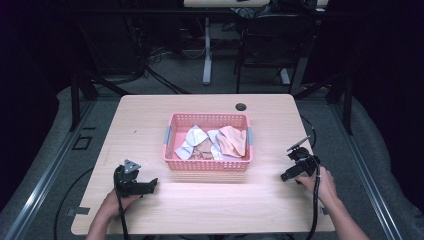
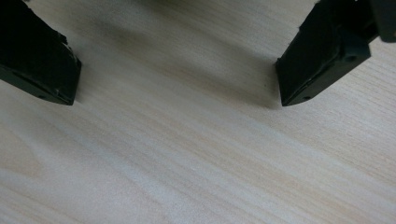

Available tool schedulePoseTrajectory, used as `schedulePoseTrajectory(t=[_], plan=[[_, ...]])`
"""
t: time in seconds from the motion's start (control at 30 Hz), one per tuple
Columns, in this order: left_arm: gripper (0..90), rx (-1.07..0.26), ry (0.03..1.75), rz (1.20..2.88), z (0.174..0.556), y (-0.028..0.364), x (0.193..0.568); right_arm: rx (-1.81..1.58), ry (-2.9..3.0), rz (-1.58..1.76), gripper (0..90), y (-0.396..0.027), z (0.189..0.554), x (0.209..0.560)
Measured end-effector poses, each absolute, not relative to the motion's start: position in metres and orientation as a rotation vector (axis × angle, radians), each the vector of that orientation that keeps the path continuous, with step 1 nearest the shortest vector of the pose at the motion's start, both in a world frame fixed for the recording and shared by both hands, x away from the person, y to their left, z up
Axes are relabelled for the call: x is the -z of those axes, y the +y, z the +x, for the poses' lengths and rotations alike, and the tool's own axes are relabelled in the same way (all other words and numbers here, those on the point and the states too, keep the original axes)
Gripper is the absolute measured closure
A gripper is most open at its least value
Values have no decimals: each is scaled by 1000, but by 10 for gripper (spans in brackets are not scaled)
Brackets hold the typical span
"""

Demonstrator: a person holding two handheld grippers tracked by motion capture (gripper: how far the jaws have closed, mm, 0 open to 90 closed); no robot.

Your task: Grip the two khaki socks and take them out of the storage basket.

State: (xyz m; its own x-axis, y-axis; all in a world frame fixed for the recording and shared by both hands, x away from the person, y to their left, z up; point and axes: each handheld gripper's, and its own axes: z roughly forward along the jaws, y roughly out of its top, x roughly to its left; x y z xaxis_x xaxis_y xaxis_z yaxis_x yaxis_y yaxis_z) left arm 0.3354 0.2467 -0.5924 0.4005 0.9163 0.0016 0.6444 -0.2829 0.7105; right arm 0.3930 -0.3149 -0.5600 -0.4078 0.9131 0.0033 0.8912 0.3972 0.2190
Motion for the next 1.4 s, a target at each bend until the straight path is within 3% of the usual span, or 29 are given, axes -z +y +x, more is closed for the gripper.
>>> schedulePoseTrajectory(t=[0.7, 0.83, 1.4], plan=[[5, -558, 1325, 2029, 335, 247, 592, -261, 2568, 1634, 0, -316, 396, 557], [5, -557, 1323, 2029, 335, 247, 592, -378, 2508, 1666, 0, -312, 392, 553], [5, -557, 1322, 2030, 335, 247, 592, -399, 2577, 1506, 9, -293, 387, 516]])
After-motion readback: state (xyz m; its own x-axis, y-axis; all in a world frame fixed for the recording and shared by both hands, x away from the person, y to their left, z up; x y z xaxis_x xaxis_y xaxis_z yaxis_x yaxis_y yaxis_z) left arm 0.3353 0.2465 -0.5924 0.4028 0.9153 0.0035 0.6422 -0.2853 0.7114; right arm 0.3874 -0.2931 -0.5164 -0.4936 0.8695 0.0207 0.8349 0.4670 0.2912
